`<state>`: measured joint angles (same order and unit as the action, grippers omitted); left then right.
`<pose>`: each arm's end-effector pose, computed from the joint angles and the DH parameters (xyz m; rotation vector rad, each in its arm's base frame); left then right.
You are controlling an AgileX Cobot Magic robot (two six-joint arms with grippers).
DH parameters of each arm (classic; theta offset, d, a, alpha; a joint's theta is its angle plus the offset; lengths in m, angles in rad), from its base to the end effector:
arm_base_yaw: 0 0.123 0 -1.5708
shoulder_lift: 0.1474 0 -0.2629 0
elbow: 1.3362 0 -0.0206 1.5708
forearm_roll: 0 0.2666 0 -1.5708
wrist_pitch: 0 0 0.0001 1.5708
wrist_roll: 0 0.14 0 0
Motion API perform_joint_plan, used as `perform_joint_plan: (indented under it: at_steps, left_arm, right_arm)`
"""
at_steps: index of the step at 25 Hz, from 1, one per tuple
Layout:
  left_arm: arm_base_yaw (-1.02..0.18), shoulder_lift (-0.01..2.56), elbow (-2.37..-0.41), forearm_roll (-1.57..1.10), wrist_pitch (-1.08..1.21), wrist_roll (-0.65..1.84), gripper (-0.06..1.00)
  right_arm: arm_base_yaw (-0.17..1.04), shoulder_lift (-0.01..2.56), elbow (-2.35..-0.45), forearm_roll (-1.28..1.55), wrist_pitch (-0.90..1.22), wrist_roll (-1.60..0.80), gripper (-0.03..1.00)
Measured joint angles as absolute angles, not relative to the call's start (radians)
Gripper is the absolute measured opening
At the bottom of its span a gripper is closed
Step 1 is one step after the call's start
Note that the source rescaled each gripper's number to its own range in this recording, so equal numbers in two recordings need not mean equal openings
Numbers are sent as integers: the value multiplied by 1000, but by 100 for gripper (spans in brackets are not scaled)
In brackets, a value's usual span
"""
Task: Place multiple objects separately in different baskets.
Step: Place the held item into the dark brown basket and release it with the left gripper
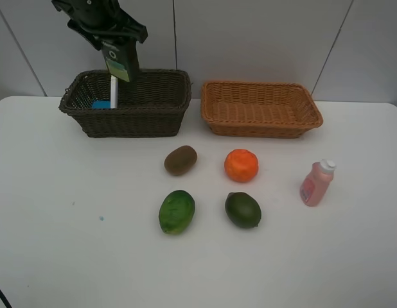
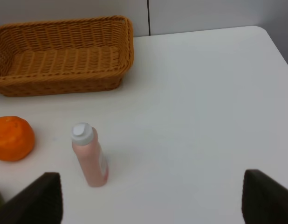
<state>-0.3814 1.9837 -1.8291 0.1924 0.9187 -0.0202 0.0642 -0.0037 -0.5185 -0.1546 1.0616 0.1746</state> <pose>0.4575 -0.1606 0.2335 0.5430 2.4740 0.0820 0.0727 -0.0142 0.2701 0.1203 2.0101 -0.0323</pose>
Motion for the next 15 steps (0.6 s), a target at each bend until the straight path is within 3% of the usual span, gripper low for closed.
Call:
perform_joint_plan:
  at_steps: [15]
  left_arm:
    - [-381, 2217, -1829, 206, 768, -249, 83]
  right_arm:
    - [64, -4, -518, -155, 1062, 175, 94]
